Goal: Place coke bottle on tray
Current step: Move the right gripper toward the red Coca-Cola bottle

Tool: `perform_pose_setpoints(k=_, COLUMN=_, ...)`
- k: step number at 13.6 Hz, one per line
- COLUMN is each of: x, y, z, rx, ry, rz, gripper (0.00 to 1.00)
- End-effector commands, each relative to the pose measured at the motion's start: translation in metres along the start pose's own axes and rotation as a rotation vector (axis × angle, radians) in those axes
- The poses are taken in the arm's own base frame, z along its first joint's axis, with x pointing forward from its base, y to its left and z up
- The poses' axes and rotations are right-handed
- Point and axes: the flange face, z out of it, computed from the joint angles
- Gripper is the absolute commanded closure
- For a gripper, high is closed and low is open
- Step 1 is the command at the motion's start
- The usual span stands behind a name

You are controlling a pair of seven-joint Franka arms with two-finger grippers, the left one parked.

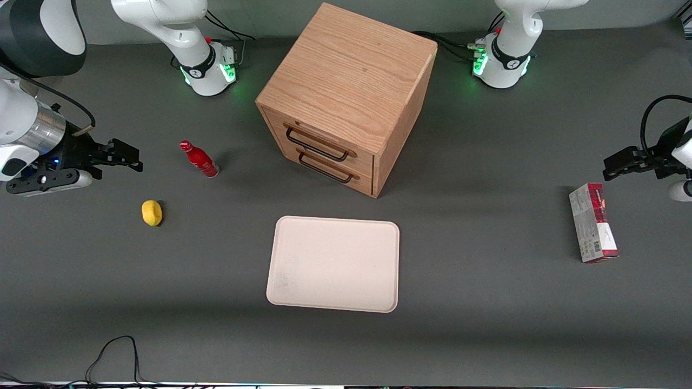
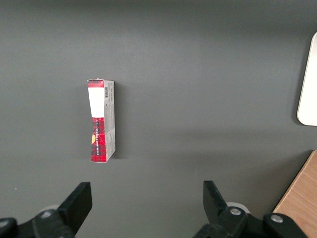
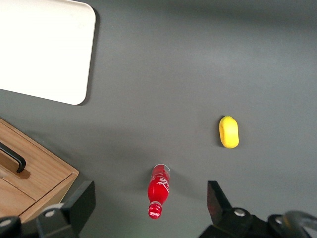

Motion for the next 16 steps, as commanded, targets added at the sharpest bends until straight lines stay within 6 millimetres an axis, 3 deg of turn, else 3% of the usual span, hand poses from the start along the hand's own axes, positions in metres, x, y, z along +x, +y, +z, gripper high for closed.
perform_pose_setpoints(k=1, x=0.004, y=0.001, z=-0.005, rx=-0.009, ry=-0.012, rz=0.005, gripper=0.0)
perform_pose_setpoints(k=6, x=0.002, y=-0.001, z=-0.009, rx=-0.006, ry=-0.02, rz=0.0, gripper=0.0)
perform_pose_setpoints(k=8, x=-0.012, y=-0.001, z=-0.012, rx=-0.006, ry=-0.069, rz=-0.009, gripper=0.0)
perform_pose_setpoints(k=10, x=-0.043, y=-0.005, z=-0.016, rx=-0.008, ry=-0.088, rz=-0.013, gripper=0.0)
perform_pose_setpoints(k=14, x=-0.137, y=-0.019, z=-0.013, rx=-0.02, ry=-0.071, rz=-0.018, gripper=0.0)
perform_pose_setpoints(k=16, x=-0.152, y=-0.019, z=-0.011, rx=-0.022, ry=-0.066, rz=-0.017, gripper=0.0)
